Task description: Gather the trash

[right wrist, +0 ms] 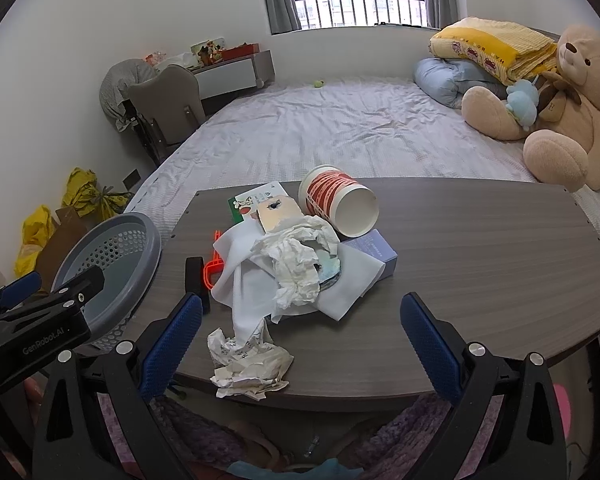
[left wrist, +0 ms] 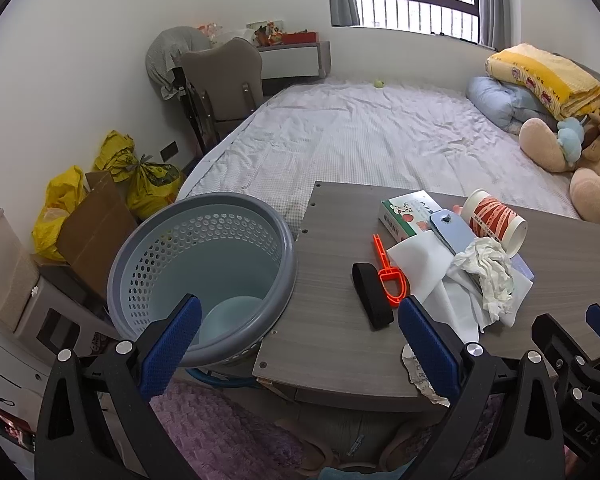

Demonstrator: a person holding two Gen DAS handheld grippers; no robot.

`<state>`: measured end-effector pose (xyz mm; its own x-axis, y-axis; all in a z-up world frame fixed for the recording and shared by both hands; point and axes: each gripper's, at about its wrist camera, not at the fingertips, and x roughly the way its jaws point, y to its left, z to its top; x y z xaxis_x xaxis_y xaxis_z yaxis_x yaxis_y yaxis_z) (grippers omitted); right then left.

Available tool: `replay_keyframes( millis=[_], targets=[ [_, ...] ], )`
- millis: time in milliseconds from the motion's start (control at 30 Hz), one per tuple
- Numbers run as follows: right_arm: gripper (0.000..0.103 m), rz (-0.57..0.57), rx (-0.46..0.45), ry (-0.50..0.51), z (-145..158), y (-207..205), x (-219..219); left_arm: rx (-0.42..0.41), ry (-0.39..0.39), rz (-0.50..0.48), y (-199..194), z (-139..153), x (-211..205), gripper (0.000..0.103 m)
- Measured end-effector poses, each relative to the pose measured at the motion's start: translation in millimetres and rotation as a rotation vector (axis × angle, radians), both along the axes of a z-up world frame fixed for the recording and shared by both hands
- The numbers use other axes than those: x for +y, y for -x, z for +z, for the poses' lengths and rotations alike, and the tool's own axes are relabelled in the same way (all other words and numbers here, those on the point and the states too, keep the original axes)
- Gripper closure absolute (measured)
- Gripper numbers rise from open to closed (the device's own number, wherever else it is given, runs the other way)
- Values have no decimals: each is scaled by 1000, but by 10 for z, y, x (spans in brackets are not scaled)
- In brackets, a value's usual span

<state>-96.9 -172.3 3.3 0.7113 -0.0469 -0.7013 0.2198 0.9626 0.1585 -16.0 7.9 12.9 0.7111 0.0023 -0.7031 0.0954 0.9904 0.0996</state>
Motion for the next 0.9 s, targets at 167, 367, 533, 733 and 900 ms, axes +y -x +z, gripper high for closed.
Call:
replay_keyframes(
  millis=[167,367,533,733,900],
  targets=[
    [8,3,0,-2,2,-4,7,0,0,0,5,-3,6,6],
    [8,2,1,1,3,-6,6,0,0,-2,7,-4,6,6],
    [8,2,0,0,4,-5,2,3,1,-1,12,-9,19,6],
    [8,3,2,-1,3,-6,3,5,0,-1,9,-12,27,6],
    [8,-1,1,1,8,-12,1,5,0,-1,9,-13,23,6]
  ],
)
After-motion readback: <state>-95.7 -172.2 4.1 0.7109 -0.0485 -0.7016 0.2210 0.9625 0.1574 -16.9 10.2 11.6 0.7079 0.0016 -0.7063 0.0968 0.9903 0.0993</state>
